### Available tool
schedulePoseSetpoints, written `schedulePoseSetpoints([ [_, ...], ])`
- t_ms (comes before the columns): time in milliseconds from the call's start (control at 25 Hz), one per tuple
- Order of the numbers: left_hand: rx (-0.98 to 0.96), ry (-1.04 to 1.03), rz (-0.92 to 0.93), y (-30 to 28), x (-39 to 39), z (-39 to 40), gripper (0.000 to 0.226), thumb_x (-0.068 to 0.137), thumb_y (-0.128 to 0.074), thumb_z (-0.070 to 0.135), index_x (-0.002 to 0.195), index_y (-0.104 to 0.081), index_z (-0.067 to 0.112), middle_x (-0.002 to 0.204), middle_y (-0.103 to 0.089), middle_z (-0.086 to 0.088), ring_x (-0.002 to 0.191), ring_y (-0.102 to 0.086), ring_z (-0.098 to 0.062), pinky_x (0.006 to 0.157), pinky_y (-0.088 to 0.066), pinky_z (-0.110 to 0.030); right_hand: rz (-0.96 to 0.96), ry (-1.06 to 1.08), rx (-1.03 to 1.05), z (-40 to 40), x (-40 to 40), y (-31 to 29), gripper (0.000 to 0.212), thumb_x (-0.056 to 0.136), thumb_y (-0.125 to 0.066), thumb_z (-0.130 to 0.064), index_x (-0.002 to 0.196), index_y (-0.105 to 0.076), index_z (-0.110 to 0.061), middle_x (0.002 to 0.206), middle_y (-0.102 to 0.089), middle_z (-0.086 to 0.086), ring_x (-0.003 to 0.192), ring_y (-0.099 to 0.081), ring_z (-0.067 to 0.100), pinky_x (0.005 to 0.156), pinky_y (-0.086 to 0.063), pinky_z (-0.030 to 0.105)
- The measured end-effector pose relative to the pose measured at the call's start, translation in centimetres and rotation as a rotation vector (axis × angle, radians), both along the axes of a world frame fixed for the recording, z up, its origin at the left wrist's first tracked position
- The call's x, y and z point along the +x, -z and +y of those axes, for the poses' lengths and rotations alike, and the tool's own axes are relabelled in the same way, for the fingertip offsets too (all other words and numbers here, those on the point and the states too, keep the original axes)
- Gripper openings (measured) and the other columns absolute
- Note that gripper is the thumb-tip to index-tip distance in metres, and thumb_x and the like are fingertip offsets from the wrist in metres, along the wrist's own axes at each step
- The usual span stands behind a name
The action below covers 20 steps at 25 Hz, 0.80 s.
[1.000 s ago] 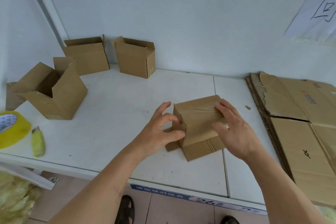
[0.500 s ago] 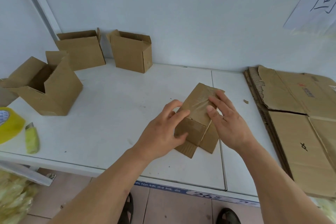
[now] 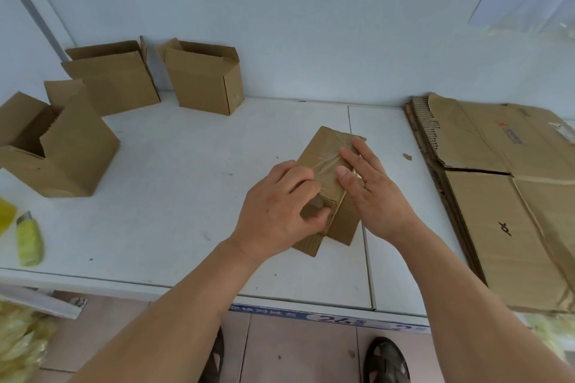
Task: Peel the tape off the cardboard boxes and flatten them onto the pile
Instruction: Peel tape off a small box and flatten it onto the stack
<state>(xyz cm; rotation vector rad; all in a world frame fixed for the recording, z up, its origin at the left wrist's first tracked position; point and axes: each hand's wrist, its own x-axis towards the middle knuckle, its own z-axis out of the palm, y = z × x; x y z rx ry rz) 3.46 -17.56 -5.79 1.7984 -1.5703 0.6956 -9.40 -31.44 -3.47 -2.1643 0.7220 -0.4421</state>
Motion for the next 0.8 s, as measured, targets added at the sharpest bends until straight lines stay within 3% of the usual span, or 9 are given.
schedulePoseSetpoints([
  [120,0.007,0.044,-0.019,0.06,0.81,-0.02,0.020,0.077,-0.073,0.032,0.085,-0.071,0.013,0.094,-0.066,0.002,0.096,-0.057,-0.019,0.059,-0.054,-0.030,-0.001,-0.004,0.000,0.06,0.01,0.04,0.062,0.095,-0.039,-0.056,0.150,-0.036,-0.027,0.161,-0.011,-0.021,0.144,-0.020,-0.002,0.110,-0.023,0.017],
  [400,-0.006,0.003,-0.014,0.45,0.18,-0.19,0.018,0.075,-0.069,0.024,0.085,-0.070,0.010,0.095,-0.066,-0.001,0.097,-0.059,-0.022,0.067,-0.054,-0.029,-0.010,0.002,0.012,-0.09,0.02,0.20,0.063,0.093,-0.040,-0.058,0.149,-0.038,-0.029,0.160,-0.012,-0.023,0.143,-0.024,-0.003,0.114,-0.027,0.024],
  [560,0.009,0.019,-0.012,0.44,0.26,0.00,0.028,0.075,-0.071,0.032,0.089,-0.070,0.008,0.096,-0.065,-0.002,0.100,-0.057,-0.022,0.070,-0.052,-0.025,-0.020,0.003,0.026,-0.09,0.04,0.26,0.062,0.093,-0.040,-0.058,0.148,-0.039,-0.031,0.160,-0.012,-0.024,0.142,-0.025,-0.003,0.111,-0.027,0.021],
  [800,-0.016,0.016,-0.047,0.65,0.30,-0.21,0.022,0.075,-0.071,0.026,0.088,-0.070,0.008,0.095,-0.066,-0.003,0.099,-0.057,-0.022,0.067,-0.054,-0.028,-0.025,0.008,0.037,-0.11,0.11,0.34,0.066,0.089,-0.040,-0.061,0.148,-0.040,-0.031,0.160,-0.014,-0.024,0.142,-0.025,-0.002,0.112,-0.026,0.020],
])
